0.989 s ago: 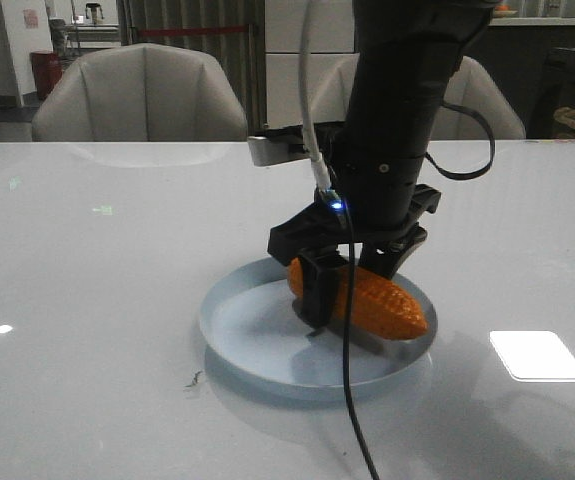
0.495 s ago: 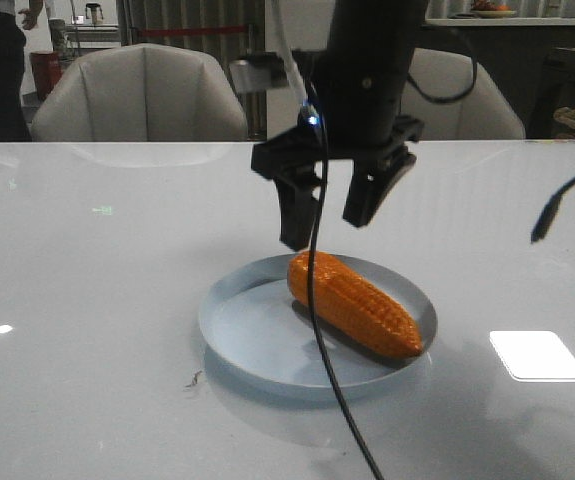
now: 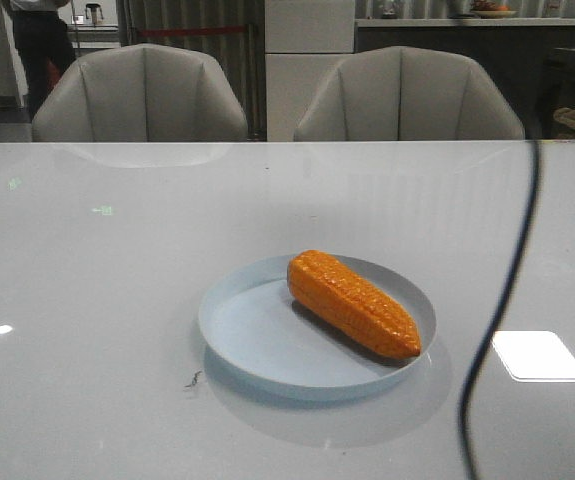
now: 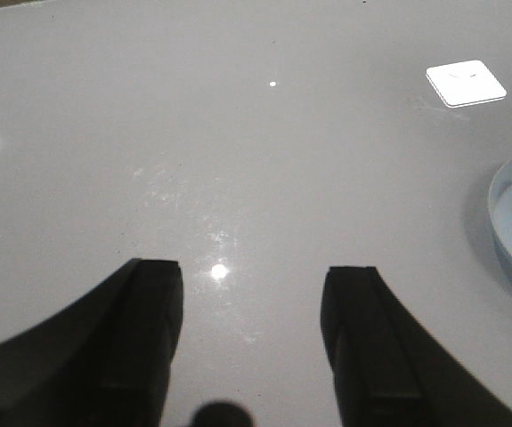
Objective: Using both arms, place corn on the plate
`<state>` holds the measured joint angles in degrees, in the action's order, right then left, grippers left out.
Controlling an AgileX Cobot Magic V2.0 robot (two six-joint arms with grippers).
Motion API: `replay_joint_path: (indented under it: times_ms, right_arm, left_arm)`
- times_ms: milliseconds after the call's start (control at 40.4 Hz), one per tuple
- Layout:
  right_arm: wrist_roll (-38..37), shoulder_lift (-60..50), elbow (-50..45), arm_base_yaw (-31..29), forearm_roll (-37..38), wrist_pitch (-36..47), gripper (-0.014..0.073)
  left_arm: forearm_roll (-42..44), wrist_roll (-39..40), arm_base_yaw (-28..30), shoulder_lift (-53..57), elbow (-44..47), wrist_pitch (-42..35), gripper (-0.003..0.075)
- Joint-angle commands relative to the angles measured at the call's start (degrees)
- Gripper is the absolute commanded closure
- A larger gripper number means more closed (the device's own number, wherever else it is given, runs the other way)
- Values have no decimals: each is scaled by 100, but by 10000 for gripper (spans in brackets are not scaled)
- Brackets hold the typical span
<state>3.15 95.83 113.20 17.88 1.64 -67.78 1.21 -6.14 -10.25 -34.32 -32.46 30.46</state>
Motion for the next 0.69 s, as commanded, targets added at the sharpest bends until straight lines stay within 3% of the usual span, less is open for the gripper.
replay_joint_path:
  times_ms: [0, 124, 321, 470, 668]
  right_arm:
    - [-23, -823, 76, -444, 80, 91, 13]
    - [39, -1553, -475, -1085, 86, 206, 13]
    - [39, -3004, -2239, -1899, 86, 658, 13]
    - [39, -4277, -3773, -2046, 86, 1320, 13]
    - [39, -5723, -5434, -2046, -11, 1514, 13]
  left_arm:
    - [10, 56, 5, -1, -168, -484, 302]
    - [22, 56, 5, -1, -168, -493, 302]
    - [22, 56, 5, -1, -168, -493, 302]
    - [22, 56, 5, -1, -168, -508, 302]
    - [22, 56, 5, -1, -168, -524, 302]
